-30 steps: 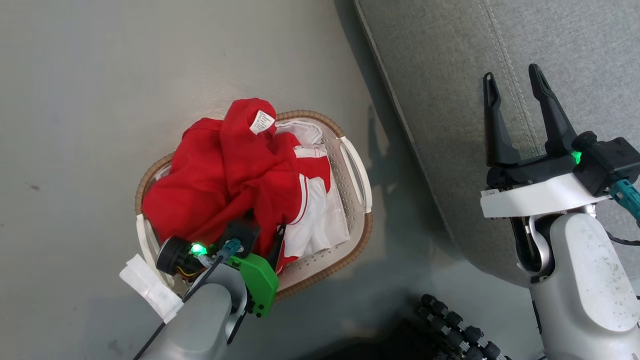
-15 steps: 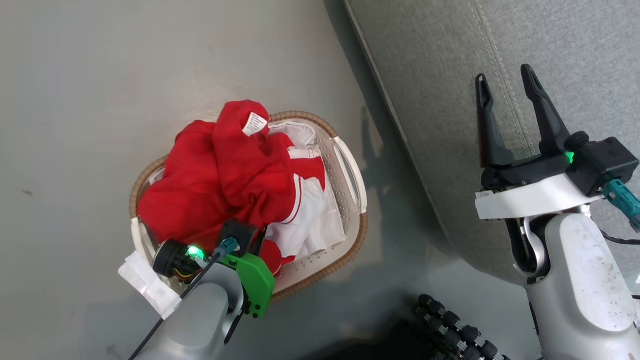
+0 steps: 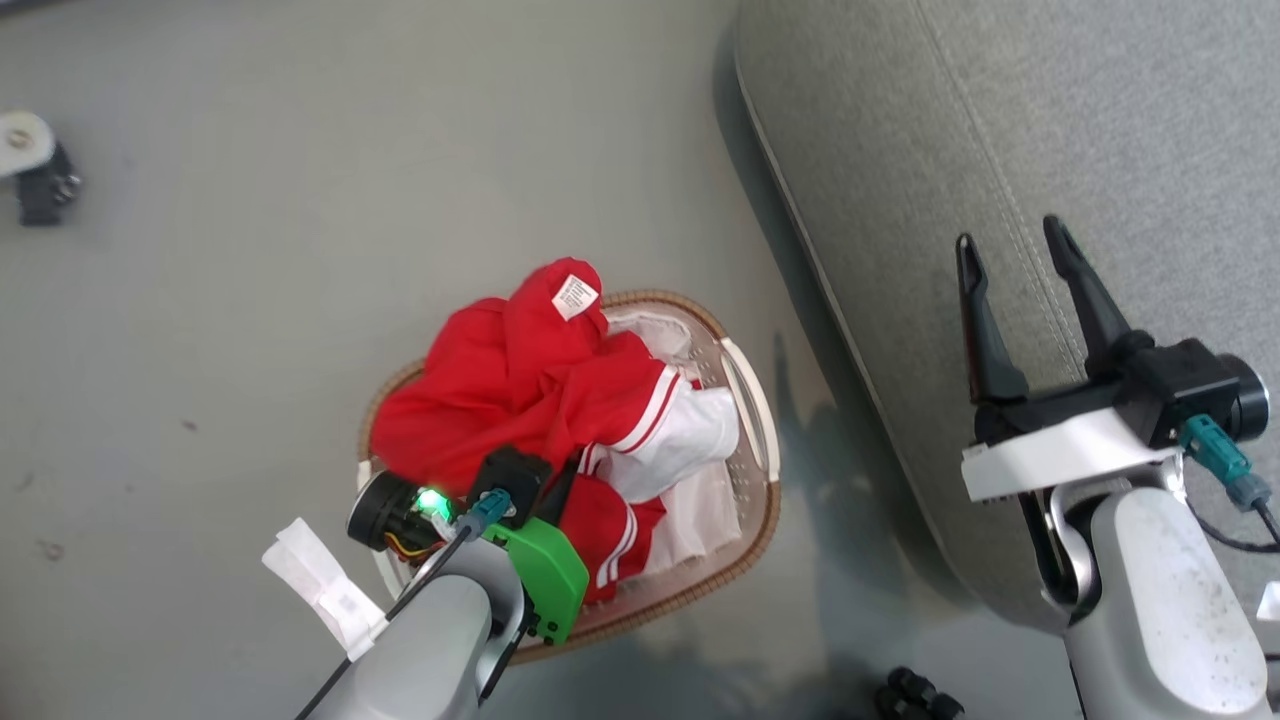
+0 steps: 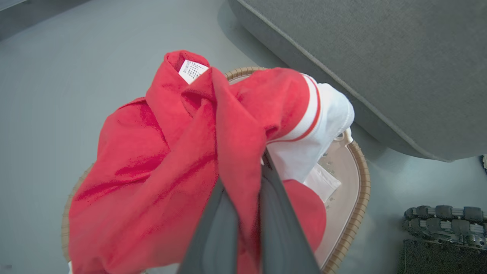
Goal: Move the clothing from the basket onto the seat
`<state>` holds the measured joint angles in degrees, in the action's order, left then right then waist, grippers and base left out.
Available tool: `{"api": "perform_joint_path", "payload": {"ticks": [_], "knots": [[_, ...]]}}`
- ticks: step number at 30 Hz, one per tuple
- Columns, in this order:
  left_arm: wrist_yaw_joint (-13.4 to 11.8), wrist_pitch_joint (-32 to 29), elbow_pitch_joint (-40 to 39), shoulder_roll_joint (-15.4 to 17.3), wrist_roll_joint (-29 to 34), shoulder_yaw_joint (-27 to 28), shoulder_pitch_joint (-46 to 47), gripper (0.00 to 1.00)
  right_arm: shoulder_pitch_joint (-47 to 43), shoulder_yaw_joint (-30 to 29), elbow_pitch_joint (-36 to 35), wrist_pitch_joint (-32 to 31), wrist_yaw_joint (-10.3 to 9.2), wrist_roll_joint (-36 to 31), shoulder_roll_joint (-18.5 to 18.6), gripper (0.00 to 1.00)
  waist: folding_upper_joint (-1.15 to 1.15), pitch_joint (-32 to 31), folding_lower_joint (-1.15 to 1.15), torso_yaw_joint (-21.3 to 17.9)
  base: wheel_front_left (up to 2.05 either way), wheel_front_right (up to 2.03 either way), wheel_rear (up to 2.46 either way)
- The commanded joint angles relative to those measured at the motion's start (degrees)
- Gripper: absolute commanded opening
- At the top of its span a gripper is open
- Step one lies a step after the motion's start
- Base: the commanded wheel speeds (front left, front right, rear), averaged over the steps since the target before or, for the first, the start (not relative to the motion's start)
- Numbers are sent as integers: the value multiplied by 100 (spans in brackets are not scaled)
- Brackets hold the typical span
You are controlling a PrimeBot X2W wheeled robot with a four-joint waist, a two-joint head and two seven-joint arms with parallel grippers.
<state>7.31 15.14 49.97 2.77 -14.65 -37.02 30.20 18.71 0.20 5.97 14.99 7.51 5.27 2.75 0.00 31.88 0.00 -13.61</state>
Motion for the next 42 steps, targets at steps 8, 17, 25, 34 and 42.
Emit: {"api": "perform_joint_path", "payload": {"ticks": [8,17,25,34,42], "knots": [[26,3,-604,196,23,-151,-181,0,-669,-182,173,30,-4,-250,25,100,0,-1578,0,726,0,0,0],[23,3,-1001,645,-79,-632,407,0,-1274,-255,272,30,-4,-385,25,100,0,-2502,0,985,0,0,0],[23,-237,-1351,1012,-300,-1176,1333,0,-1531,-124,296,30,-4,-451,24,100,0,-2992,0,1105,0,0,0],[16,-476,-1683,1405,-597,-1627,2446,0,-1429,233,294,30,-4,-552,25,100,0,-3155,0,1082,0,0,0],[13,-493,-1567,1318,-844,-1871,3138,0,-1161,615,324,30,-4,-623,23,100,0,-3162,0,1102,0,0,0]]}}
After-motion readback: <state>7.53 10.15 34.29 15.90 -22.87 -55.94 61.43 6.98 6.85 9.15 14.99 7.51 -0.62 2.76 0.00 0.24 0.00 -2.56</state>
